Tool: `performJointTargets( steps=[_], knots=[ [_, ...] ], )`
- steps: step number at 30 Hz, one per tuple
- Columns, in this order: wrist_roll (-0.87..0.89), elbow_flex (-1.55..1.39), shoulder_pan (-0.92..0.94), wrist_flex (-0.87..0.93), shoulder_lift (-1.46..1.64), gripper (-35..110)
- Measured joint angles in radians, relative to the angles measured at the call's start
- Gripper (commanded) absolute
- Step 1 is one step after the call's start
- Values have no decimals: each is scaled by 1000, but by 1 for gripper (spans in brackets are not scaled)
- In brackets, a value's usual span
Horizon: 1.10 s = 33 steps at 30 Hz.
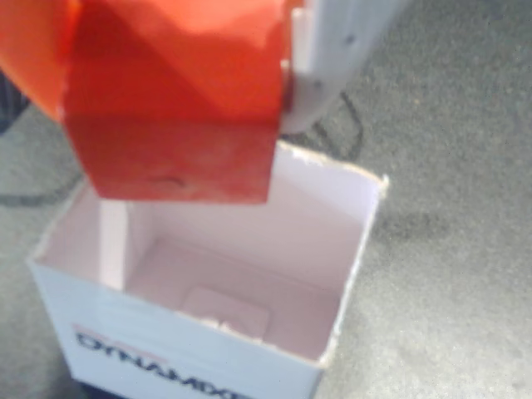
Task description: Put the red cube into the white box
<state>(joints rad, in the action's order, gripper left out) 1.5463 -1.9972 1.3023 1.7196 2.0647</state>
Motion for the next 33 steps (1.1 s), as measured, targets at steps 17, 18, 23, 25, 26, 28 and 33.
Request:
performJointTargets(
  steps=[17, 18, 23, 25, 26, 28, 33],
  knots=[
    [-195, -2, -11, -32, 12, 0],
    [-210, -2, -31, -48, 18, 0],
    [-245, -21, -276, -166, 69, 0],
    [-259, -75, -428, -259, 130, 0],
    [-259, -118, -508, -314, 176, 0],
    [-265, -227, -678, -437, 288, 0],
    [-261, -505, -976, -586, 623, 0]
  ],
)
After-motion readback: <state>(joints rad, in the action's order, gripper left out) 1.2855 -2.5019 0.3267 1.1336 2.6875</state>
